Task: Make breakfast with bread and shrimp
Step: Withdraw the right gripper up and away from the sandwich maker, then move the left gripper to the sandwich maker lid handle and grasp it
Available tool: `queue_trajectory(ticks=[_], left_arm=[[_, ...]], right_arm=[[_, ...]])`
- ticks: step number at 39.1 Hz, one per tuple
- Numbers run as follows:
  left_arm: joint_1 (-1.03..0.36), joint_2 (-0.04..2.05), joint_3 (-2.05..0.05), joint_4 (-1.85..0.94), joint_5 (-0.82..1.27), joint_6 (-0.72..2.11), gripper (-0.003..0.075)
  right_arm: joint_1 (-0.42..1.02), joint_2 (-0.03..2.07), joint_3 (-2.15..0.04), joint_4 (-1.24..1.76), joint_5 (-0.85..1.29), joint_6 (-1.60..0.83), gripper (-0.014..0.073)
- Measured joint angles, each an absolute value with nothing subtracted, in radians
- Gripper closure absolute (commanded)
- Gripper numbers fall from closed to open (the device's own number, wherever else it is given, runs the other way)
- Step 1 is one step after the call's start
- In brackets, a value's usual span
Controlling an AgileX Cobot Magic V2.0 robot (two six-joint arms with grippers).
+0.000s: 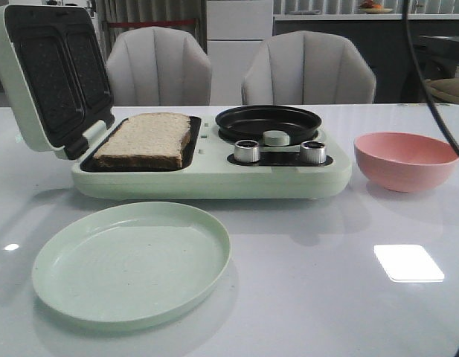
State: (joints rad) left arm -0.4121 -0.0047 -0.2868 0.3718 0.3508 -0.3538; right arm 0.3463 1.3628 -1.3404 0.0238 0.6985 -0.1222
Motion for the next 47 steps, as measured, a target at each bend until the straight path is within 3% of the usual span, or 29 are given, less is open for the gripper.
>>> queue_trajectory(ticks=[24,47], left_arm=[[-0.412,-0.005,-0.287,0.372,0.344,-0.354,0.0136],[-0.412,-0.005,-0.287,0.372,0.333,-0.354,0.0137]], right_arm=[[0.346,0.732,-0.651,0.102,0.26,-0.121,-0.0008],[0.346,0.15,-0.229,0.144,0.116,-0.121,-0.0008]])
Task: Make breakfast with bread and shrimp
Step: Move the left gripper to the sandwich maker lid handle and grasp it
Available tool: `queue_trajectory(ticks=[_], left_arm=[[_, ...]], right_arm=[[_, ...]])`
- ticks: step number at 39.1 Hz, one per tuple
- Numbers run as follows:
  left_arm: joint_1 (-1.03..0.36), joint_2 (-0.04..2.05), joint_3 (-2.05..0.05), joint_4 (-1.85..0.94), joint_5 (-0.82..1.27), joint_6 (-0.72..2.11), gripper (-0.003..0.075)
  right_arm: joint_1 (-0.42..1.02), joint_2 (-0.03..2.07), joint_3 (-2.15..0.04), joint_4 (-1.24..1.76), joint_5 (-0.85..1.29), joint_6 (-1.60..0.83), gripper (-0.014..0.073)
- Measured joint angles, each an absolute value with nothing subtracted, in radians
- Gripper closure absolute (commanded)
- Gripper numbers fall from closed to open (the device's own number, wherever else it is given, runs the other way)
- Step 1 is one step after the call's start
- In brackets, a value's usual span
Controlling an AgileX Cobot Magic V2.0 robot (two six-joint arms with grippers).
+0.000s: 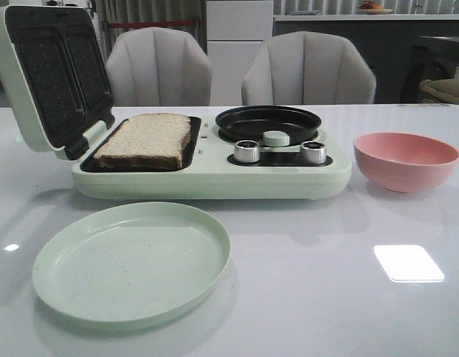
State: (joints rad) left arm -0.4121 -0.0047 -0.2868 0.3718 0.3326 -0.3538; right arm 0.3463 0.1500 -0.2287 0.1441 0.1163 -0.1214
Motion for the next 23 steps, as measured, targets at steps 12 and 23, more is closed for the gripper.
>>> queue_trajectory(ticks=[12,23], left_arm=[[-0.412,-0.005,-0.287,0.372,0.333,-0.354,0.0137],[-0.412,0.046,-0.298,0.372,0.346,-0.354,0.0132]], right_arm=[[0.346,0.134,-0.197,0.146,0.151,-0.121,-0.0008],[0.346,0.134,-0.197,0.146,0.155,-0.121,-0.0008]])
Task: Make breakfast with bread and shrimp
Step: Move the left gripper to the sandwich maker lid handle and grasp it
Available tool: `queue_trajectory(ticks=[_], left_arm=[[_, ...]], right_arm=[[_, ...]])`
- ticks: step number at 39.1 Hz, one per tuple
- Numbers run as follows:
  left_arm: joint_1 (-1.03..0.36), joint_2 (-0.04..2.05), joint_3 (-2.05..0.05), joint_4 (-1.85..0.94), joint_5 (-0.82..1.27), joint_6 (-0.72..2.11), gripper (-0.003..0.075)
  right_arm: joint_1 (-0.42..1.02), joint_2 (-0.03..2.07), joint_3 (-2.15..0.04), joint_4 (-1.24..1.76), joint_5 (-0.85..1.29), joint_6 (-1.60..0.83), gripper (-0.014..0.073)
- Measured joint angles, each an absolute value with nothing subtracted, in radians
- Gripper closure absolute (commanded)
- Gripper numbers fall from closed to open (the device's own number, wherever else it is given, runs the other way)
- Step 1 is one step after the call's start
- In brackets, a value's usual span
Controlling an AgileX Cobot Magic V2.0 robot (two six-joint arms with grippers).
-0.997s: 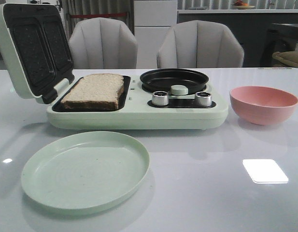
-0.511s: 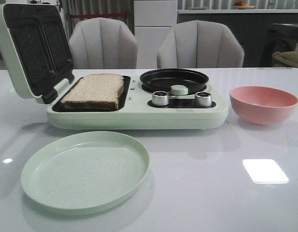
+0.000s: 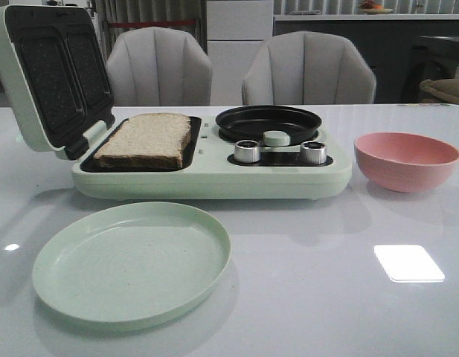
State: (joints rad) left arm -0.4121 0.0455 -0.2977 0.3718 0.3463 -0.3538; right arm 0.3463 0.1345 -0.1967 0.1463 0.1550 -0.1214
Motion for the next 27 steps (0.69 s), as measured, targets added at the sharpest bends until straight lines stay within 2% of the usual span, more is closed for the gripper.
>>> queue_trajectory(ticks=[10,27], left_arm=[[-0.412,0.264,-0.465,0.372,0.327,-0.354,0.0091],[-0.412,0.753,-0.775,0.316,0.337,-0.375,0.0095]], right_arm=[[0.346,0.134,-0.197,0.146,0.156,-0.121,-0.0008],[0.346,0.134,-0.197,0.146,0.156,-0.121,-0.0008]])
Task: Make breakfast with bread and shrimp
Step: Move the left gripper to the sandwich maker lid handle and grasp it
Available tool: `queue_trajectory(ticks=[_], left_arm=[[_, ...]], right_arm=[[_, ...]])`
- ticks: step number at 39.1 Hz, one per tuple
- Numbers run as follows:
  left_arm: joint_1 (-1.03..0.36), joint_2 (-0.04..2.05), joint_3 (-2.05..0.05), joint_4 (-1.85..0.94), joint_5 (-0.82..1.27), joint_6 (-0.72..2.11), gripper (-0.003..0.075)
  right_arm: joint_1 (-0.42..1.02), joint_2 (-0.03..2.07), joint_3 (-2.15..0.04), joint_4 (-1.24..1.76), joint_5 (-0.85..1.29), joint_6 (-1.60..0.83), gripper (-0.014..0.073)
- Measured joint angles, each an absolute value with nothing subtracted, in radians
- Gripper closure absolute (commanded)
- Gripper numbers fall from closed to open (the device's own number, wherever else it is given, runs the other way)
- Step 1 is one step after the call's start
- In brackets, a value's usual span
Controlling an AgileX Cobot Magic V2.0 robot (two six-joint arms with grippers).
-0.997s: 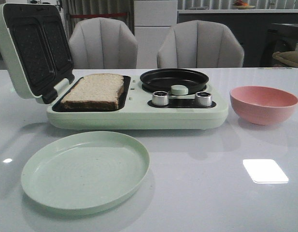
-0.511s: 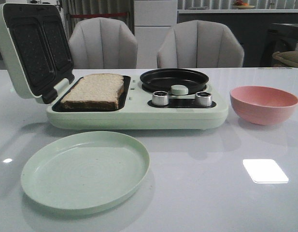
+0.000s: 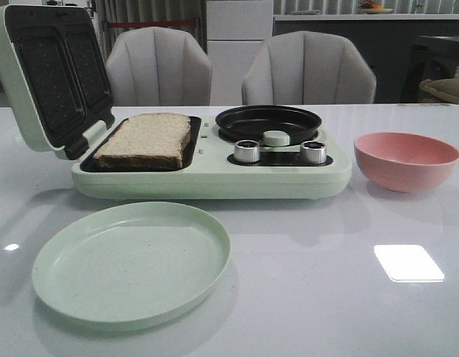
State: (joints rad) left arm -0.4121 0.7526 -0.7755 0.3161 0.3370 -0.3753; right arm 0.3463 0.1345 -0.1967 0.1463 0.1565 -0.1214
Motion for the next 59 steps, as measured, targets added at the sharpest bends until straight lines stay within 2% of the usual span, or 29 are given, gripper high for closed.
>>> queue_trajectory(ticks=[9,27,45,48,55,59], left_arm=[[-0.386,0.932,-0.918,0.247,0.339,-0.377,0.0095],[-0.017,1.142,-1.064,-0.055,0.432,-0.331,0.0095],[0.159,1.431,-1.24,-0.712,0.541,0.092,0.0097],[0.178,1.475,-1.256,-0.822,0.55,0.16,0.0118],[0.187,1.56,-1.26,-1.026,0.55,0.281,0.0235],[0.188,1.606,-1.26,-1.109,0.55,0.313,0.0262]], right_arm=[[0.346,0.134,-0.197,0.146,0.156,-0.121,-0.0008],[0.346,0.134,-0.197,0.146,0.156,-0.121,-0.0008],[0.346,0.134,-0.197,0.146,0.156,-0.123,-0.0008],[0.346,0.134,-0.197,0.146,0.156,-0.123,-0.0008],[0.346,0.134,-0.197,0.146,0.156,-0.123,-0.0008],[0.346,0.134,-0.197,0.146,0.156,-0.123,-0.0008]])
